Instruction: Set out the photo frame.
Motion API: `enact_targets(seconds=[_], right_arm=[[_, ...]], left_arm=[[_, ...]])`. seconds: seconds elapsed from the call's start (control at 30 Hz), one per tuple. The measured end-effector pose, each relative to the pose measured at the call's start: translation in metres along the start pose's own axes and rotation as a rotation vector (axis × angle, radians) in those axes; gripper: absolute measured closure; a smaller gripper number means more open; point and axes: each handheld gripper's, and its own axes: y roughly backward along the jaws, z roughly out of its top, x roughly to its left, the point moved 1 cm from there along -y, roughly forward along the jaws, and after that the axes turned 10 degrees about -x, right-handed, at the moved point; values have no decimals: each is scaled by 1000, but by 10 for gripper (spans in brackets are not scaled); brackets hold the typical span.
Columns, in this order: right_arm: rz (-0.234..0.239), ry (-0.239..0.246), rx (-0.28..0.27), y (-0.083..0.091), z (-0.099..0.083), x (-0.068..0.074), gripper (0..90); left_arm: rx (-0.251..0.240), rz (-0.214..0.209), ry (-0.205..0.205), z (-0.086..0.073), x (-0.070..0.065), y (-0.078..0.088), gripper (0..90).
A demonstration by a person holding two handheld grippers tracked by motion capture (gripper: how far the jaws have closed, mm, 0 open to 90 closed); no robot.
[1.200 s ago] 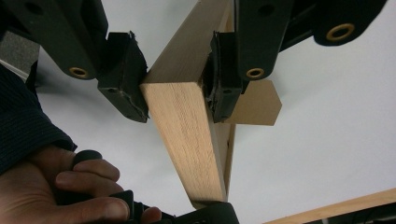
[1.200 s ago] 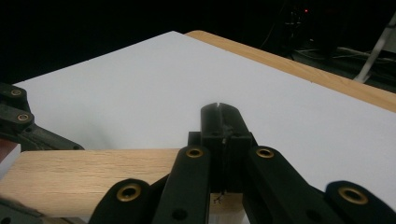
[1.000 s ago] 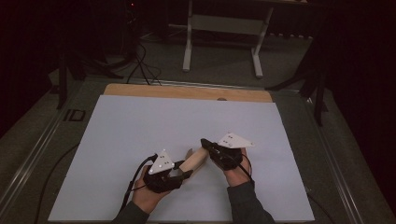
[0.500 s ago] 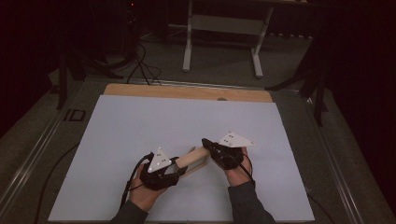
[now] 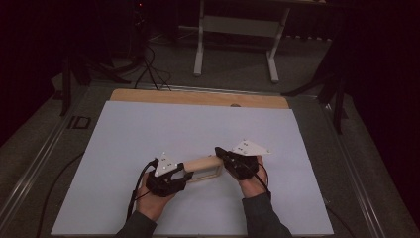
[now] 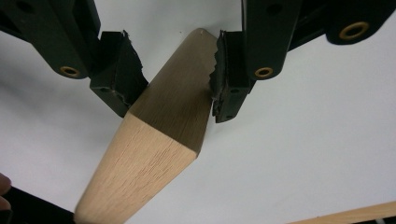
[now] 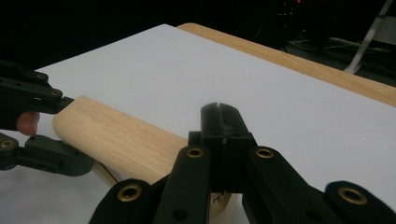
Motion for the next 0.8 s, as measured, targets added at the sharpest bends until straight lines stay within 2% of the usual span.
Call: enact_targets(seconds=[0.17,0.2,0.33,0.5,0.63,0.8], right_arm=[[-1,-12,7,0,1,0,898],[-14,1,7,0,1,0,897],[-10,25,2,3,1,0,877],[-4,32,-3,9,2,-5,776],[17,41,2,14,2,-7,656],[56,37,13,18,0,-9,596]], left_arm=[[-1,0,21,0,3,-1,555],[-3,-7,26,-1,4,-1,551],[-8,-14,36,-1,6,-1,549],[-9,-14,39,-1,7,-2,550],[-9,-19,30,-1,7,-2,550],[-12,-19,35,-1,7,-2,551]])
